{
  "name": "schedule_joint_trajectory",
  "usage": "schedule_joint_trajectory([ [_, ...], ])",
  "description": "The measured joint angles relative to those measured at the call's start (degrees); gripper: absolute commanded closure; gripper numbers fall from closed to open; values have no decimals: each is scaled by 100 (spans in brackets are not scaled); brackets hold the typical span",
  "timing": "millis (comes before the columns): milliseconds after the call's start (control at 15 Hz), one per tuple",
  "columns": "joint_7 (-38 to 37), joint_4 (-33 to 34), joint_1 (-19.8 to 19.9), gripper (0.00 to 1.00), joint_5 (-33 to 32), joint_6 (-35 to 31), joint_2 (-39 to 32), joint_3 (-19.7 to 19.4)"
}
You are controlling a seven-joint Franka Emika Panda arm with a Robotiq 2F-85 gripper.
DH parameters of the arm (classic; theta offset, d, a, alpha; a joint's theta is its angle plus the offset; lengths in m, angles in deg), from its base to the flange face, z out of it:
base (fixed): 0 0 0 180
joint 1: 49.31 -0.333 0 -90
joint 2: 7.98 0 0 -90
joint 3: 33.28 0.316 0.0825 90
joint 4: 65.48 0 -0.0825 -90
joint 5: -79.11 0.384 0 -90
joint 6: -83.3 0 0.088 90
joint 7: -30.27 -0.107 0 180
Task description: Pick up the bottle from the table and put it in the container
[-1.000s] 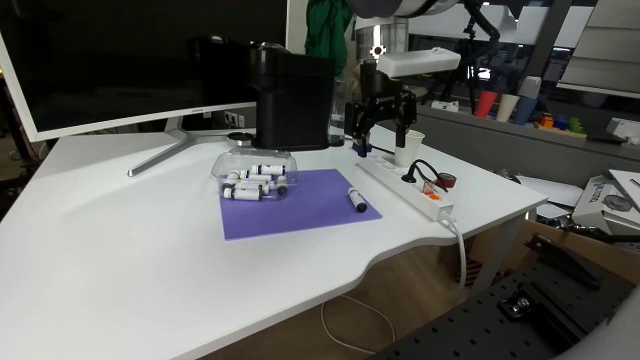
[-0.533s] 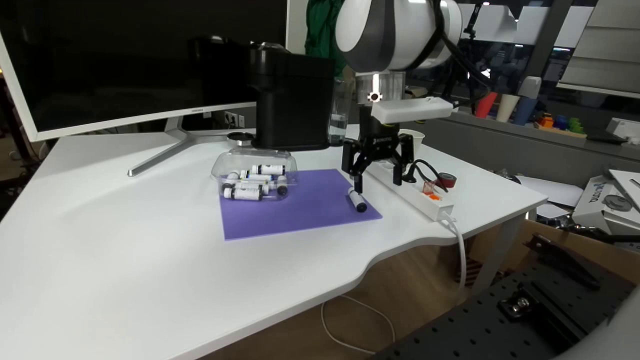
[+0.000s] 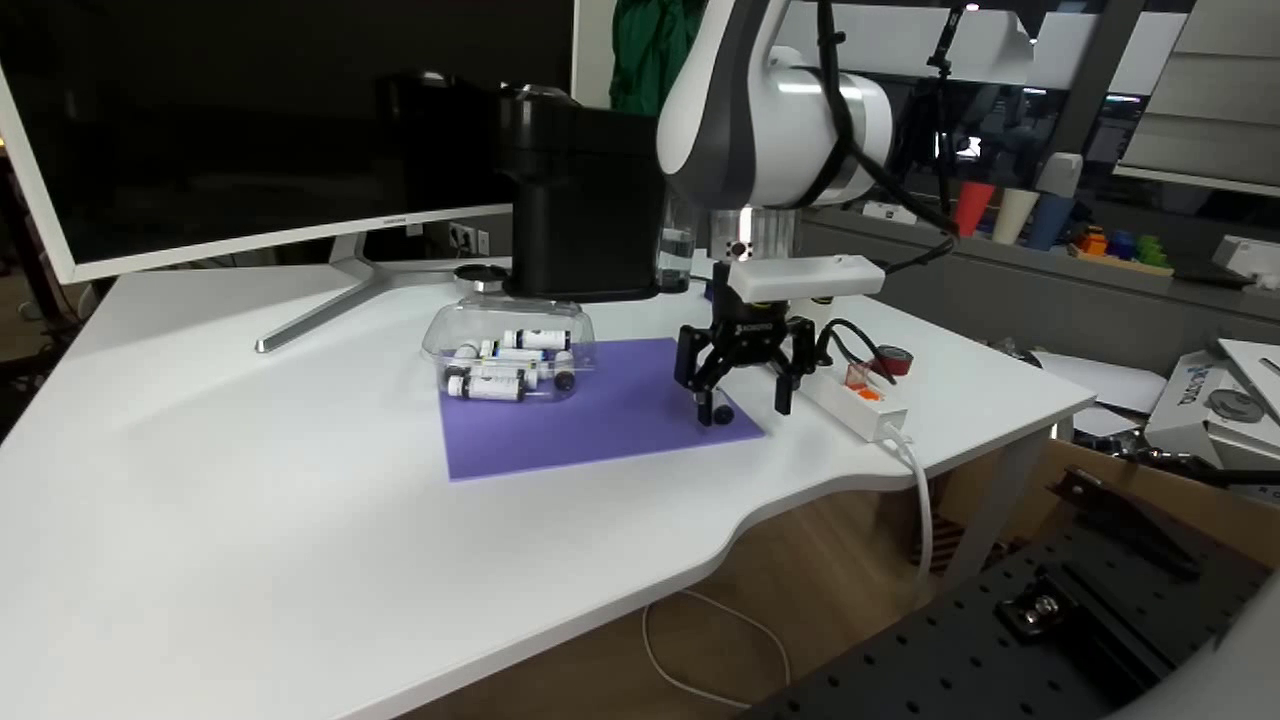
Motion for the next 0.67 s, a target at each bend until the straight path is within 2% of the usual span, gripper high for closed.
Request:
schedule_joint_trajectory([
  [67, 30, 54, 3, 25, 63, -15, -41, 15],
  [200, 94, 148, 19, 33, 167, -21, -83, 52],
  [667, 241, 321, 95, 83, 347, -72, -102, 124],
])
